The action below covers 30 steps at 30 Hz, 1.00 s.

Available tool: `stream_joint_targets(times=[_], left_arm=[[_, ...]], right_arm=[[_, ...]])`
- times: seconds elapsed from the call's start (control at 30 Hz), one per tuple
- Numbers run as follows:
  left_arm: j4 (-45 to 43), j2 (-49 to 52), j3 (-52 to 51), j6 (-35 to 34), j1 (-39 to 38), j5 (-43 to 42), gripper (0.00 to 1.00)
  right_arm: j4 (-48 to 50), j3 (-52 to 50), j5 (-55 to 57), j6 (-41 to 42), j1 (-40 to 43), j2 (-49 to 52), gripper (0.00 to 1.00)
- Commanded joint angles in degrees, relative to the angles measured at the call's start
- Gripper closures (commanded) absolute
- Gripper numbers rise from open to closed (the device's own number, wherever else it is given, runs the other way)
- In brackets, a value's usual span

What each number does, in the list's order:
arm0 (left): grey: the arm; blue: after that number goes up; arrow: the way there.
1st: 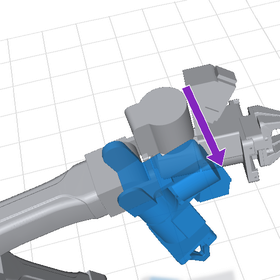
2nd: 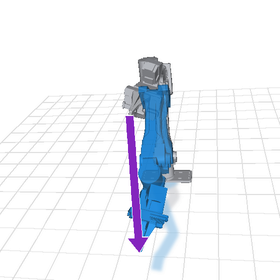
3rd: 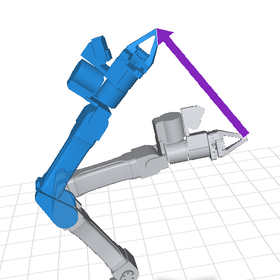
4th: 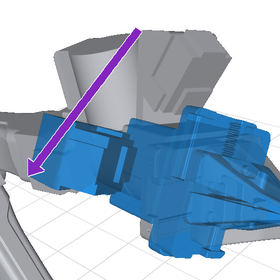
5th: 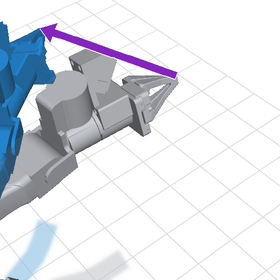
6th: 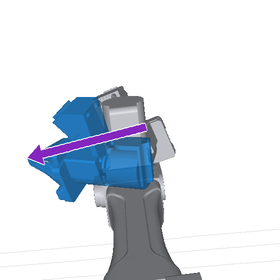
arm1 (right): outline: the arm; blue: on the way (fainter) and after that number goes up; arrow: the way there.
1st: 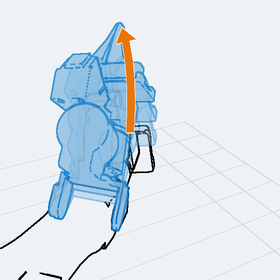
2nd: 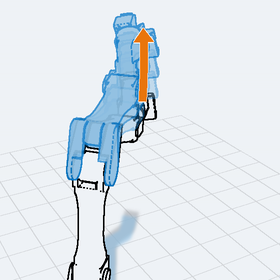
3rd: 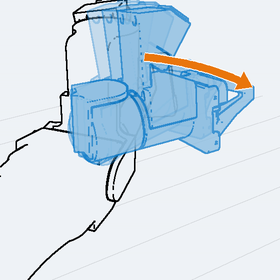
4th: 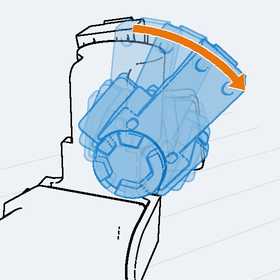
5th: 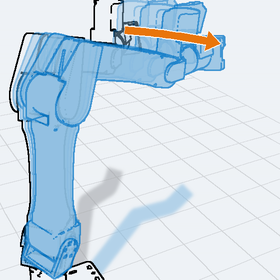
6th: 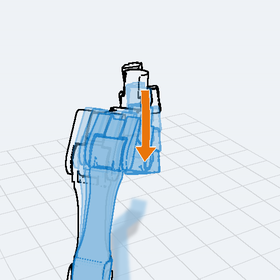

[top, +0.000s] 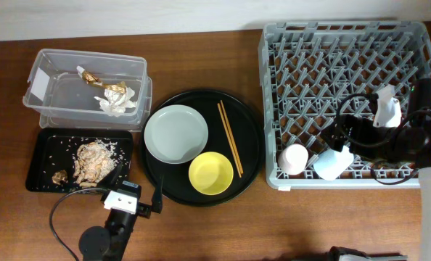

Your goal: Sort waste into correct bins and load items into the dishwasher rack

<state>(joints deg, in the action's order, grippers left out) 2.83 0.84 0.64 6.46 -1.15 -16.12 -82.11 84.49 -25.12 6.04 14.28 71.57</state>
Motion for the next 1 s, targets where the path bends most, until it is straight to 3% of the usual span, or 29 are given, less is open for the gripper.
stream_joint_targets(times=[0.0, 0.07, 0.13, 0.17, 0.23, 0.3, 0.37, 0.43, 0.5, 0.57, 0.6, 0.67, 0.77, 0.83, 0.97], left_arm=[[0.5, -0.4, -0.1, 0.5, 0.2, -0.7, 0.01], [0.5, -0.4, -0.1, 0.5, 0.2, -0.7, 0.01], [0.5, -0.4, -0.1, 0.5, 0.2, -0.7, 0.01], [0.5, -0.4, -0.1, 0.5, 0.2, -0.6, 0.01], [0.5, -0.4, -0.1, 0.5, 0.2, -0.7, 0.01], [0.5, -0.4, -0.1, 0.5, 0.2, -0.7, 0.01], [0.5, -0.4, -0.1, 0.5, 0.2, -0.7, 0.01], [0.5, -0.4, -0.1, 0.5, 0.2, -0.7, 0.01], [0.5, -0.4, -0.1, 0.5, 0.2, -0.7, 0.01], [0.5, -0.4, -0.1, 0.5, 0.2, -0.7, 0.01], [0.5, -0.4, -0.1, 0.5, 0.2, -0.7, 0.01], [0.5, -0.4, -0.1, 0.5, 0.2, -0.6, 0.01], [0.5, -0.4, -0.1, 0.5, 0.2, -0.7, 0.01], [0.5, -0.4, -0.1, 0.5, 0.2, -0.7, 0.01], [0.5, -0.4, -0.1, 0.5, 0.2, -0.7, 0.01]], right_arm=[[1.2, 0.3, -0.1, 1.0, 0.3, -0.2, 0.01], [6.4, 0.3, -0.1, 2.0, 0.3, -0.2, 0.01], [7.7, 0.3, -10.6, 0.4, -0.3, -0.1, 0.01], [6.9, 0.1, -13.6, -2.7, -5.0, 0.2, 0.01], [6.4, -1.9, -6.2, -1.2, -19.5, 0.3, 0.01], [12.0, -8.2, 9.1, 13.1, -38.5, 1.5, 0.01], [19.4, -14.6, 16.5, 22.3, -47.7, 4.2, 0.01], [26.9, -19.5, 16.6, 25.0, -51.5, 8.1, 0.05], [33.8, -21.9, 16.3, 28.4, -52.9, 17.7, 0.21], [38.5, -21.9, 14.9, 29.2, -52.9, 25.1, 0.23], [40.7, -21.9, 13.5, 29.4, -52.9, 28.2, 0.3], [40.5, -21.9, 13.8, 33.0, -52.5, 31.2, 0.69], [36.4, -21.5, 17.6, 33.5, -50.5, 27.6, 0.95], [32.9, -20.5, 22.7, 31.9, -49.4, 22.1, 0.96], [31.3, -16.5, 31.1, 15.9, -47.5, 5.9, 0.96]])
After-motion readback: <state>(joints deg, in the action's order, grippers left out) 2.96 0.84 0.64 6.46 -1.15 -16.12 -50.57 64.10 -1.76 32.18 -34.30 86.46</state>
